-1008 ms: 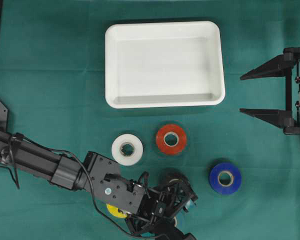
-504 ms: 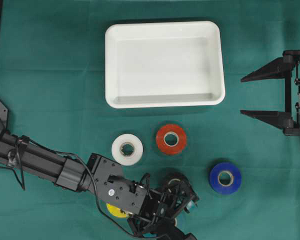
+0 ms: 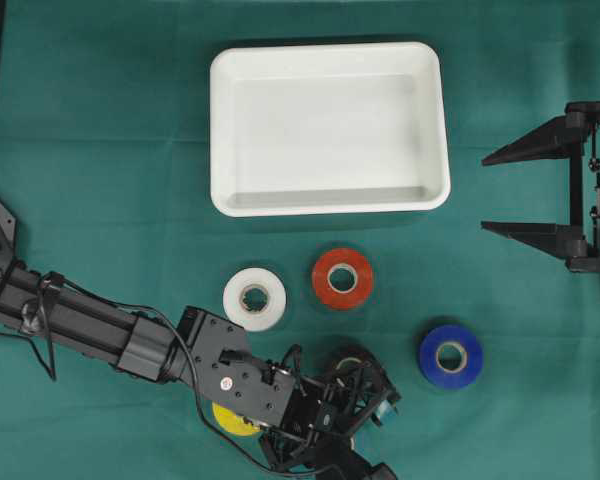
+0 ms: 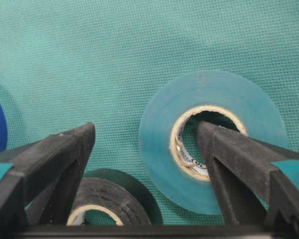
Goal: Pick up the tape from a random location and place it into the white case.
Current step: 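Lower the left gripper and insert one finger into the teal roll's hole, then close the left gripper on the teal roll's rim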
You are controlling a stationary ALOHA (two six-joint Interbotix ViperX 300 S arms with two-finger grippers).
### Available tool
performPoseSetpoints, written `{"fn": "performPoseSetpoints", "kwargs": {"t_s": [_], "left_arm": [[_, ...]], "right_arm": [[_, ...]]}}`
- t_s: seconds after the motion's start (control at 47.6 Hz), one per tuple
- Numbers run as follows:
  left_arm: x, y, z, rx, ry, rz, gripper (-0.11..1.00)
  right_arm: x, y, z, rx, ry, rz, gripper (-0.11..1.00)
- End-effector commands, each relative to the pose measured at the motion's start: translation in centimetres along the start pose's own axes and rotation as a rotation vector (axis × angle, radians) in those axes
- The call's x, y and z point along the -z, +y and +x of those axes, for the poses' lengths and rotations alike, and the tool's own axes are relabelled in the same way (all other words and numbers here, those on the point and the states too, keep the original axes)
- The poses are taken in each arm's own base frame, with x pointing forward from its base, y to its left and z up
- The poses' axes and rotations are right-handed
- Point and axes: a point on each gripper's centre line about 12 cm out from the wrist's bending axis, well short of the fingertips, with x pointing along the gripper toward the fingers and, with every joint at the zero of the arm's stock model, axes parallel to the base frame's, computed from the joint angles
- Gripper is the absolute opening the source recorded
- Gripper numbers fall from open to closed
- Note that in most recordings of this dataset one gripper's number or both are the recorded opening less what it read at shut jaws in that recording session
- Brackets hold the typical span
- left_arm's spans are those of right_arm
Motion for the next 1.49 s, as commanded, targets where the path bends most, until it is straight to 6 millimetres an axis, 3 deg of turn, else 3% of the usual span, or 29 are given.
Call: {"fn": "performPoseSetpoints", "kwargs": {"t_s": [0.0, 0.189, 0.252, 0.315, 0.504, 1.092, 1.47], "left_arm": [[-0.5, 0.9, -0.7, -0.022, -0.022, -0.005, 0.97], [-0.4, 0.9, -0.8, -0.018, -0.017, -0.009, 0.95], [-0.4, 0.8, -0.8, -0.017, -0.014, -0.009, 0.90], [-0.4, 0.7, -0.7, -0.013, -0.011, -0.008, 0.78], [-0.2, 0.5, -0.8, -0.009, -0.009, -0.010, 0.23], [-0.3, 0.4, -1.2, 0.000, -0.002, -0.029, 0.22], [-1.8, 0.8, -4.4, -0.005, -0.019, -0.027, 0.22]], "right_arm": [[-0.3, 0.1, 0.1, -0.002, -0.006, -0.008, 0.92], [-0.3, 0.0, 0.1, -0.001, -0.009, -0.012, 0.92], [-0.3, 0.1, 0.1, -0.002, -0.009, -0.013, 0.92], [-0.3, 0.1, 0.1, -0.002, -0.009, -0.013, 0.92], [-0.3, 0.0, 0.1, 0.000, -0.008, -0.011, 0.92], [-0.4, 0.1, 0.0, -0.002, -0.014, -0.011, 0.92], [-0.9, 0.1, -0.4, -0.004, -0.035, -0.010, 0.92]]}}
